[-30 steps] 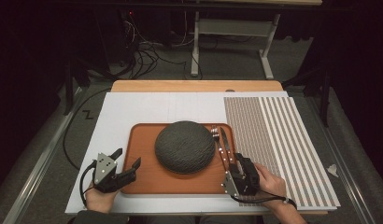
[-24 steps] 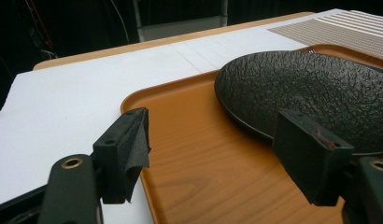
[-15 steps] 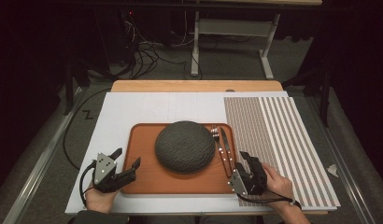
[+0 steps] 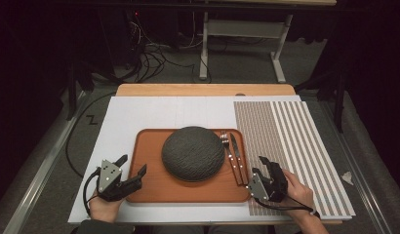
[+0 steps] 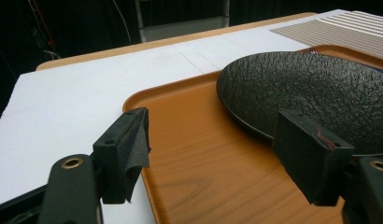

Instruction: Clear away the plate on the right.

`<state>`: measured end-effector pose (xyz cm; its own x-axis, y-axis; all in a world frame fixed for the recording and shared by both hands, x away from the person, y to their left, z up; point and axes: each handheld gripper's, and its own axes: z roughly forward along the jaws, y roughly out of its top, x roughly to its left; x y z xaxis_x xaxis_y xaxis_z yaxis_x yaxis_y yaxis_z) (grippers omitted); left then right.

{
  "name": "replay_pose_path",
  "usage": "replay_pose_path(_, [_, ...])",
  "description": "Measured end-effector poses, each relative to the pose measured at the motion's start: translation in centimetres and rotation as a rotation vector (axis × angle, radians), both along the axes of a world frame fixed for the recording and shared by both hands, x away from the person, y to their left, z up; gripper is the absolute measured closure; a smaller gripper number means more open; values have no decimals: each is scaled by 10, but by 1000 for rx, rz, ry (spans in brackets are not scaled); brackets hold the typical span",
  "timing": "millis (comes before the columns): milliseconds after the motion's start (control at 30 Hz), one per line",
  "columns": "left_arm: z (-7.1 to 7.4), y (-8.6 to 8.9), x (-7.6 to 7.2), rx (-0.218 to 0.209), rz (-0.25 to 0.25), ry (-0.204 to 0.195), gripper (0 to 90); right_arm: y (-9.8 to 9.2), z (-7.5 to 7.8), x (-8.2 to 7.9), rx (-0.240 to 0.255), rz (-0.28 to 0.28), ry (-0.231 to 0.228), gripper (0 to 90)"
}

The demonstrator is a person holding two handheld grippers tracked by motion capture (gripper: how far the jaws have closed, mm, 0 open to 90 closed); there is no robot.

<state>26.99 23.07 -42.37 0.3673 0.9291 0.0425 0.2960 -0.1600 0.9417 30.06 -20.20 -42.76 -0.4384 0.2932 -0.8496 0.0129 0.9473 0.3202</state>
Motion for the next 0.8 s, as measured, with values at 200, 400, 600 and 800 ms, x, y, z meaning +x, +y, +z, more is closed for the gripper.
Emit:
replay_pose_path(200, [0, 0, 0, 0, 1, -1, 276, -7, 3, 3, 63, -24, 18, 512])
replay_pose_path(400, [0, 0, 0, -1, 2, 0, 276, -23, 9, 7, 178, -58, 56, 501])
replay_pose_path(600, [0, 1, 1, -4, 7, -1, 276, -44, 15, 14, 311, -99, 92, 494])
replay_pose_path(800, [0, 1, 1, -3, 6, -2, 276, -68, 21, 21, 472, -139, 144, 480])
